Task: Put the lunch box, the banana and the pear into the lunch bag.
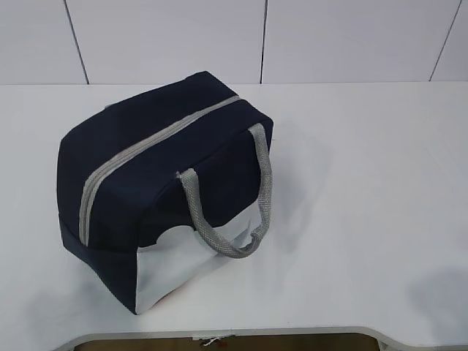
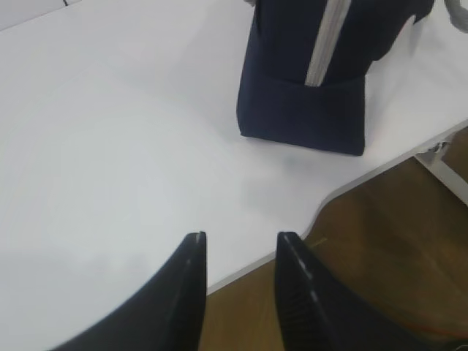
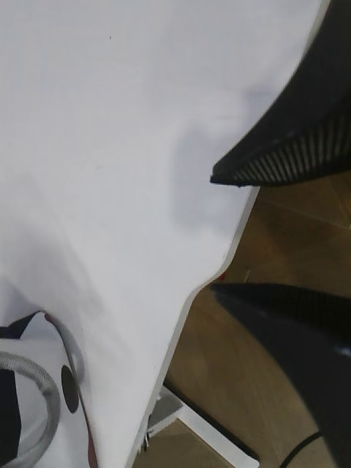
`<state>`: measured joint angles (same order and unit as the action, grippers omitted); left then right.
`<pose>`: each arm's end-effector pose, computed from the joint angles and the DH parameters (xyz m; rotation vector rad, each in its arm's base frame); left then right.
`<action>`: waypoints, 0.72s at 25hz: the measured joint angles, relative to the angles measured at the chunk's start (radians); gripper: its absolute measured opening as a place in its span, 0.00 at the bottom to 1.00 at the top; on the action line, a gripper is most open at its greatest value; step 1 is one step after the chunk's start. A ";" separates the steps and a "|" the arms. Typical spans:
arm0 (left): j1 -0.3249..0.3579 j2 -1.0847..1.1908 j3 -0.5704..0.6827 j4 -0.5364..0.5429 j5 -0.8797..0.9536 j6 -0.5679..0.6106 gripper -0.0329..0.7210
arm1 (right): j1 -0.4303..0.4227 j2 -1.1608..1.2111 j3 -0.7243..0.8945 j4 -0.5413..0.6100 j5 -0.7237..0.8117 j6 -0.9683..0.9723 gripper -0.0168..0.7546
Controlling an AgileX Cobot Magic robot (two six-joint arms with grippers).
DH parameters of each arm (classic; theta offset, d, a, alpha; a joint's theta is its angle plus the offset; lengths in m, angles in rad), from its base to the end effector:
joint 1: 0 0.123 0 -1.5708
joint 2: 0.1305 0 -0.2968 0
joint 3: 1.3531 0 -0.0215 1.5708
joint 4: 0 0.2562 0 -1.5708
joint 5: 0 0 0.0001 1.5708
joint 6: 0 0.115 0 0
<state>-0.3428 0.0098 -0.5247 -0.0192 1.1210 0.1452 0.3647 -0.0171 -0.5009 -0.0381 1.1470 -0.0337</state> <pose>0.0039 -0.0035 0.2702 0.5073 2.0303 -0.1429 0.0033 -0.0030 0.2607 -0.4145 2.0746 0.1515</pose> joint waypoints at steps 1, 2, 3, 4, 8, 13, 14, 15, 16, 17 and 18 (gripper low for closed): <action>0.030 -0.001 0.000 0.000 -0.002 0.000 0.37 | -0.019 0.000 0.000 0.000 -0.002 0.000 0.49; 0.070 -0.001 0.000 0.000 -0.002 0.000 0.37 | -0.043 0.000 0.000 0.000 -0.002 0.000 0.49; 0.109 -0.001 0.000 0.000 -0.002 0.000 0.37 | -0.067 0.000 0.000 0.000 -0.002 0.000 0.49; 0.161 -0.001 0.000 0.000 -0.002 0.000 0.37 | -0.101 0.000 0.000 0.000 -0.002 0.000 0.49; 0.352 -0.001 0.000 0.000 -0.002 -0.002 0.37 | -0.249 0.000 0.000 0.000 -0.002 0.000 0.49; 0.421 -0.001 0.000 0.000 -0.002 -0.004 0.37 | -0.361 0.000 0.000 0.000 -0.002 0.000 0.49; 0.421 -0.001 0.000 0.000 -0.002 -0.003 0.37 | -0.365 0.000 0.000 0.000 -0.002 0.000 0.49; 0.421 -0.001 0.000 0.000 -0.002 -0.003 0.37 | -0.366 0.000 0.000 0.004 -0.004 0.000 0.49; 0.421 -0.001 0.000 0.000 -0.002 -0.003 0.37 | -0.366 0.000 0.000 0.010 -0.004 0.000 0.49; 0.421 -0.001 0.000 0.000 -0.002 -0.003 0.37 | -0.366 0.000 0.000 0.014 -0.004 0.000 0.49; 0.421 -0.001 0.000 -0.001 -0.002 -0.003 0.37 | -0.366 0.000 0.000 0.014 -0.004 0.000 0.49</action>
<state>0.0784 0.0091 -0.5247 -0.0207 1.1191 0.1418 -0.0010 -0.0171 -0.5009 -0.0243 1.1428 -0.0337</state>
